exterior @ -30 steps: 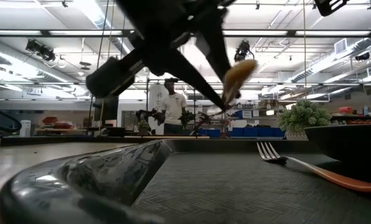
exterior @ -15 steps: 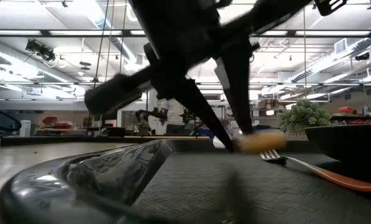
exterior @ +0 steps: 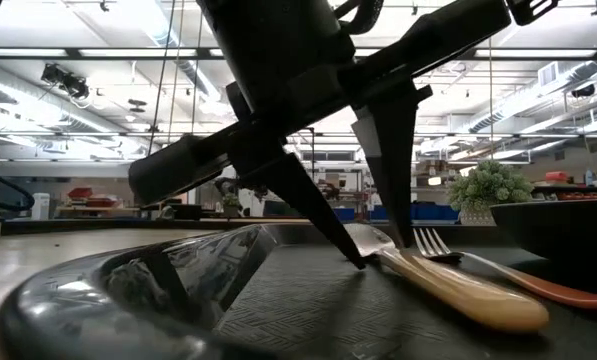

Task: Pick and place plate/cup/fork/spoon on tray
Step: Return to Home Position

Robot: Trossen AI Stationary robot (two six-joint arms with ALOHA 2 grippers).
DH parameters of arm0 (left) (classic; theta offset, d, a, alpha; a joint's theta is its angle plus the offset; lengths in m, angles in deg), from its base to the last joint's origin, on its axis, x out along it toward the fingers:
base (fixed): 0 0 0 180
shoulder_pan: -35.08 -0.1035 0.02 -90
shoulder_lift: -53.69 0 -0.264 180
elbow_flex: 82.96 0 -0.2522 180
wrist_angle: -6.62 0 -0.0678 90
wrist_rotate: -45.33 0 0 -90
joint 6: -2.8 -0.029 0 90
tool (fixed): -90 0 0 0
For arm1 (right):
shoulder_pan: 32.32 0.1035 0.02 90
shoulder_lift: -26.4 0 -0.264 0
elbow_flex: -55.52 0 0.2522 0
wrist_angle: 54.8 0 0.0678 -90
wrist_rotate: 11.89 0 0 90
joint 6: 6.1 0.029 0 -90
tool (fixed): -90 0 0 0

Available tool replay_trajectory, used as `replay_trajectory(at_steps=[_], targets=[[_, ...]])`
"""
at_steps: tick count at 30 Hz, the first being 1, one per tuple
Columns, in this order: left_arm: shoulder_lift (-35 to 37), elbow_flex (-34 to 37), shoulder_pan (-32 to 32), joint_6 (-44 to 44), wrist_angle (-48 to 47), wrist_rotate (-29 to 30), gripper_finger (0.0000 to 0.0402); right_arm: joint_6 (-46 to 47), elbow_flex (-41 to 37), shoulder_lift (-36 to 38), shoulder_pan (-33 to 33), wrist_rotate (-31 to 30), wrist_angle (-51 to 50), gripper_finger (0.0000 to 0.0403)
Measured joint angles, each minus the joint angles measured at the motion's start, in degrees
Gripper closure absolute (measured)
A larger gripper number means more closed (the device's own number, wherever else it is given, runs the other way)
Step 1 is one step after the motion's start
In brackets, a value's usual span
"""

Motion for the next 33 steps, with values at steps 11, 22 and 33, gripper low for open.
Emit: replay_trajectory(at_steps=[11,22,33], targets=[[3.9,0.0,-1.7,-17.3,-6.0,-10.3,0.0258,-1.0,0.0,0.1,0.0,0.2,-0.1,0.0275],[8.5,0.0,-5.5,-63.0,9.0,-6.2,0.0260,-3.1,-4.1,9.5,0.2,-0.2,1.8,0.0275],[9.3,0.1,-10.5,-86.6,21.4,-3.7,0.0260,-2.3,-15.9,23.1,0.2,0.2,11.3,0.0275]])
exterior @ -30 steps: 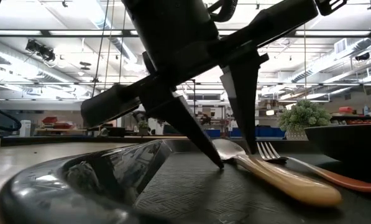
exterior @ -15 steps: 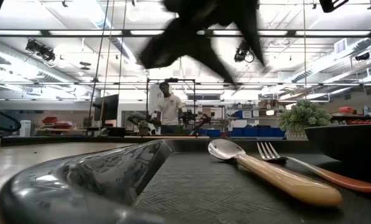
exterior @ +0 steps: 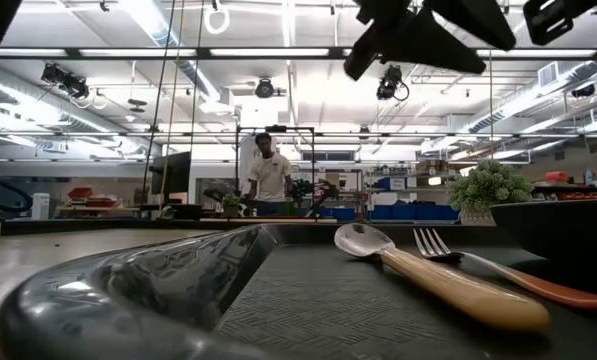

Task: Pick and place plate/cup/fork/spoon on tray
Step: Return to Home Position

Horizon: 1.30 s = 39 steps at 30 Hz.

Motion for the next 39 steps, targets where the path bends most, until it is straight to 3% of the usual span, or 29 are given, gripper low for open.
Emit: replay_trajectory(at_steps=[6,12,24,33,39], targets=[[2.0,0.0,-2.0,-5.5,0.9,-2.6,0.0260,-5.0,-9.1,6.3,-0.9,4.2,18.1,0.0276],[4.7,0.0,-2.4,-8.0,-2.0,-3.0,0.0260,-3.2,-16.3,8.2,-8.1,11.1,27.7,0.0300],[6.7,0.0,-4.8,-16.6,-4.7,-2.3,0.0260,-1.9,-17.9,10.1,-26.5,26.5,28.6,0.0354],[6.7,0.0,-5.7,-31.4,-6.3,-1.7,0.0260,-4.8,-18.3,10.9,-34.8,36.7,28.8,0.0362],[7.0,0.0,-5.8,-38.1,-5.6,0.7,0.0260,-4.8,-20.6,10.9,-36.2,35.3,29.1,0.0363]])
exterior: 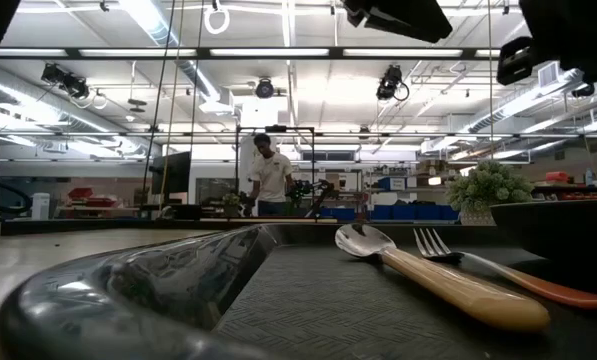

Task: Pick and place plate/cup/fork/spoon on tray
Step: Return to Home Position

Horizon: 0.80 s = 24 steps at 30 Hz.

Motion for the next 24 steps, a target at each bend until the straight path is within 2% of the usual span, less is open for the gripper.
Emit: replay_trajectory(at_steps=[5,9,12,18,24], targets=[[0.4,0.0,0.4,0.1,2.9,0.1,0.0260,-0.5,0.0,0.0,-0.2,-3.2,-0.3,0.0363],[0.5,0.0,1.2,1.8,7.6,0.0,0.0260,2.9,0.0,-0.1,-0.2,-9.8,-0.6,0.0363],[0.5,0.0,1.5,3.3,11.9,0.0,0.0260,3.0,0.0,-0.1,-0.2,-12.6,-0.5,0.0363],[0.5,0.0,1.4,5.1,19.2,0.0,0.0260,3.0,0.0,-0.1,-0.2,-13.1,-0.5,0.0363],[0.5,0.0,1.7,6.1,19.2,0.0,0.0260,3.0,0.0,-0.1,-0.2,-13.1,-0.5,0.0363]])
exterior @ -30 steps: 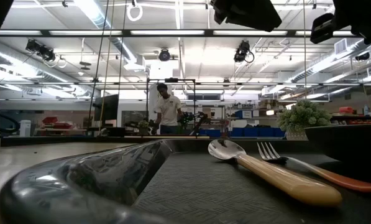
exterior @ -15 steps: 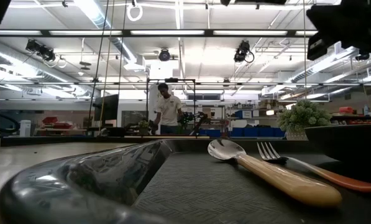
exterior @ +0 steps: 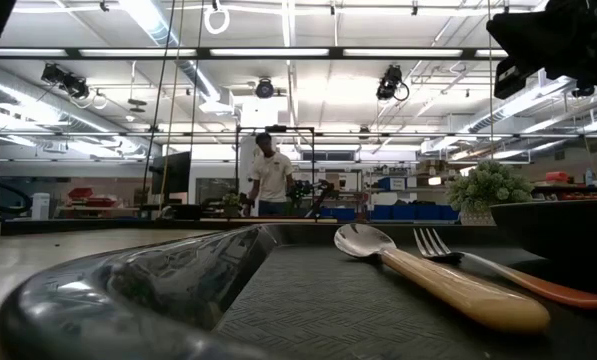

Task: Pick and place plate/cup/fork/spoon on tray
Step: Return to Home Position

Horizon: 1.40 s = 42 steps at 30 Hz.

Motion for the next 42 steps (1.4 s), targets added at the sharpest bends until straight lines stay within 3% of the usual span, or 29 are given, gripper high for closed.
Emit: replay_trajectory(at_steps=[4,11,17,24,32,42], targets=[[0.1,0.0,0.2,0.7,1.2,0.0,0.0260,0.0,0.0,0.0,0.0,0.0,0.0,0.0363],[0.2,-0.1,0.4,15.1,3.2,0.0,0.0260,0.0,0.0,0.0,0.0,0.0,0.0,0.0363],[4.2,-0.2,1.0,8.0,1.5,-0.9,0.0260,0.0,0.0,0.0,0.0,0.0,0.0,0.0363],[14.9,-0.1,2.8,1.3,-8.0,-0.6,0.0260,0.0,0.0,0.0,0.0,0.1,0.2,0.0363],[23.6,-0.1,4.6,2.3,-12.2,-0.3,0.0260,0.0,0.0,0.0,0.0,0.2,0.1,0.0363],[30.0,0.1,6.7,6.2,-3.9,-0.3,0.0260,0.0,0.0,0.0,0.0,0.2,0.0,0.0363]])
